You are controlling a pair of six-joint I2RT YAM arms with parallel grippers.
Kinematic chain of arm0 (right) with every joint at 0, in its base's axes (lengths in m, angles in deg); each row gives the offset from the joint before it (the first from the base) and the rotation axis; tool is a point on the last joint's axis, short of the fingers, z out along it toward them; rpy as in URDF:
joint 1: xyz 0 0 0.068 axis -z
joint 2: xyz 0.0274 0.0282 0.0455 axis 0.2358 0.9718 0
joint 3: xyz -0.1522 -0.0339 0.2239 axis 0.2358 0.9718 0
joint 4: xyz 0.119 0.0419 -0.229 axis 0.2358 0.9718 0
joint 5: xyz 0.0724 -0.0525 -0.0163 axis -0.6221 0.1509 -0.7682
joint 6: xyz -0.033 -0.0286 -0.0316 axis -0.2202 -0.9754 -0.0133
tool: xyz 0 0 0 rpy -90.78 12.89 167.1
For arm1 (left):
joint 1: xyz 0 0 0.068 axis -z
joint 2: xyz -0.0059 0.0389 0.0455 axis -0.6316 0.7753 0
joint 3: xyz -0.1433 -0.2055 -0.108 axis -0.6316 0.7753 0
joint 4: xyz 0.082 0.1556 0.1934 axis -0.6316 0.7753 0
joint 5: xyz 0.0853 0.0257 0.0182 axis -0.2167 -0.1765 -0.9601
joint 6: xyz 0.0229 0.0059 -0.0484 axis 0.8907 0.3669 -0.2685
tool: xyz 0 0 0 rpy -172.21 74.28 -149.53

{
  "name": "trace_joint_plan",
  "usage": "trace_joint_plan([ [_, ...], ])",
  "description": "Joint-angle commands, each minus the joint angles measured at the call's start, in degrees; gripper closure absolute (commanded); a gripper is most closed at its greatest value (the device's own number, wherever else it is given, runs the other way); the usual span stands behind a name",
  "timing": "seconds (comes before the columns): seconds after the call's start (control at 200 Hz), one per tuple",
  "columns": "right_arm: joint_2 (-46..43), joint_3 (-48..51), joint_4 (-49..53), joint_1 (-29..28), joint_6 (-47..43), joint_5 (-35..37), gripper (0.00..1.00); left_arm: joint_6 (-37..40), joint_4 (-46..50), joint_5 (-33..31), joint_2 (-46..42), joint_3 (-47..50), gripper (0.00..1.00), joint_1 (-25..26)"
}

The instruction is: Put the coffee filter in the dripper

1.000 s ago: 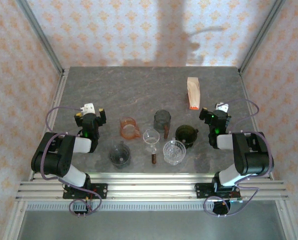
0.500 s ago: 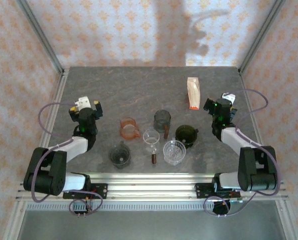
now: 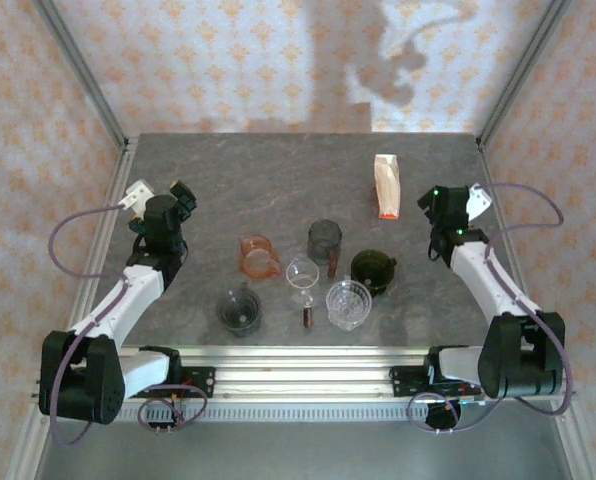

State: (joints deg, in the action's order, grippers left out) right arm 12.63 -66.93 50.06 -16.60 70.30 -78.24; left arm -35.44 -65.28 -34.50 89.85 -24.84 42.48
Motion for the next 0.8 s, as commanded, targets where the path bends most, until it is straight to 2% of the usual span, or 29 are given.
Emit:
trace_joint_plan([
  [0.0,-5.82,2.55,1.36,-2.14,0.93,-4.58,0.03,-10.12,4.91,2.54,-2.29,0.71,0.00,-0.49],
  [0.12,-7.29,0.39,10.37,-5.13,-2.50,-9.51,0.04,-10.92,1.95,5.63,-6.09,3.69,0.00,-0.50],
  [0.26,-10.87,2.85,14.25,-8.41,-2.92,-13.39,0.07,-23.50,-6.72,4.59,-13.06,13.22,0.00,-0.77],
  [0.31,-12.74,4.43,14.97,-9.16,-2.52,-14.66,0.08,-25.00,-10.27,6.27,-15.22,16.40,0.00,-1.46],
  [0.405,-15.71,6.09,16.85,-10.58,-1.90,-17.04,0.11,-29.92,-1.30,4.85,-17.92,15.38,0.00,-1.55],
  [0.44,-16.62,6.52,17.75,-11.27,-1.88,-17.72,0.11,-29.36,2.17,6.09,-18.37,14.10,0.00,-1.70],
  [0.531,-18.46,6.77,20.51,-13.91,-2.16,-18.82,0.15,-21.58,4.76,13.62,-17.35,10.91,0.00,-1.90],
  [0.621,-19.42,6.59,24.01,-16.46,-2.51,-19.60,0.19,-19.92,7.21,16.98,-17.05,9.70,0.00,-1.84],
  [0.696,-20.12,6.71,26.46,-18.17,-2.20,-20.55,0.22,-19.16,4.83,17.52,-18.40,11.53,0.00,-1.84],
  [0.796,-21.72,7.73,27.94,-20.09,-1.30,-21.99,0.24,-22.56,5.72,15.44,-20.93,13.48,0.00,-1.82],
])
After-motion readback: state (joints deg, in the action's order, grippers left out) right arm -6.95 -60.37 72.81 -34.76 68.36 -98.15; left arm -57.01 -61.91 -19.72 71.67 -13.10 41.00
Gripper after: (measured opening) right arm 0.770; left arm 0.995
